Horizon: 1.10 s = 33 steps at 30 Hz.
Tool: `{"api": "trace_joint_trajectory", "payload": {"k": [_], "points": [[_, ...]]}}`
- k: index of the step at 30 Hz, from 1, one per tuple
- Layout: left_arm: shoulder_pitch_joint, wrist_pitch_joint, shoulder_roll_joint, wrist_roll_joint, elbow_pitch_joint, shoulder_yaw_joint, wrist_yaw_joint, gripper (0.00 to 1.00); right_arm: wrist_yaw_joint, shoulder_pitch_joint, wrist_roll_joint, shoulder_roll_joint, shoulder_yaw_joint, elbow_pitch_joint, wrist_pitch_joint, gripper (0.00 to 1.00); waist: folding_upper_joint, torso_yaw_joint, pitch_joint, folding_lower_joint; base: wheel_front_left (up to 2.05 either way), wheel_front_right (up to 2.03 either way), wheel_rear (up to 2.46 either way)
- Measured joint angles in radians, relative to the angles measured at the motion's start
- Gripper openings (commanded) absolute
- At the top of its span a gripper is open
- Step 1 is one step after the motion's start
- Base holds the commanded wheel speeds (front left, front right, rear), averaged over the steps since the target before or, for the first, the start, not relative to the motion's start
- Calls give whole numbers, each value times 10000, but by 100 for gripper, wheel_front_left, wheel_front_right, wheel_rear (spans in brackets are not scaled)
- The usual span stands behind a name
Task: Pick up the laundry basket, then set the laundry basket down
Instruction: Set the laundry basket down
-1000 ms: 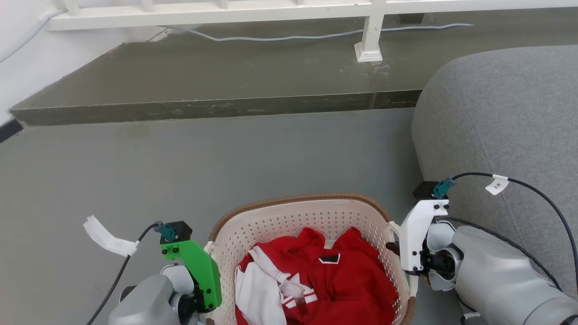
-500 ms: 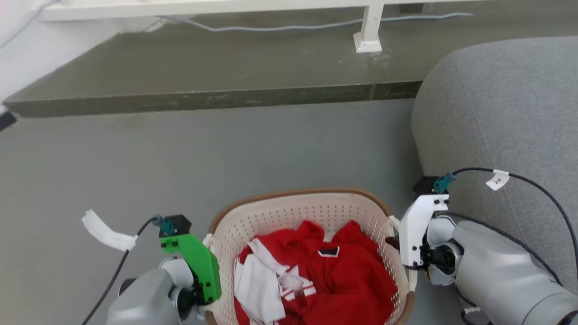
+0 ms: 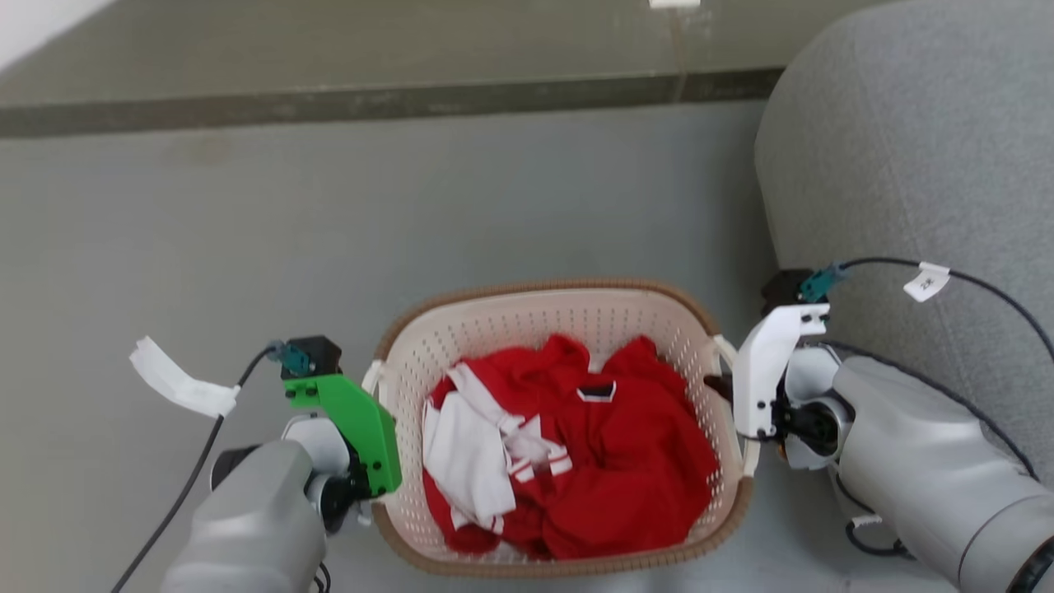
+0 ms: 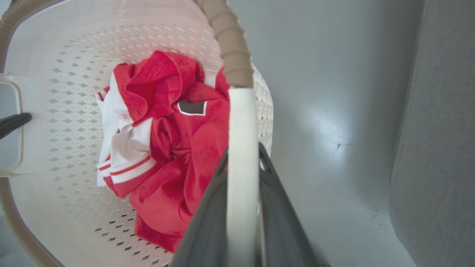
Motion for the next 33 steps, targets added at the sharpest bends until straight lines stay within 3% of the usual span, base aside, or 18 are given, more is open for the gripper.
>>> {"api": "trace_joint_trajectory", "payload": {"k": [33], "points": [[-1602,-2483,-23,247,-77,142,372,0,2,-1156,-84,-474,-136,-633,-2391,0,0,-244,4255,1,0,0,0]]}}
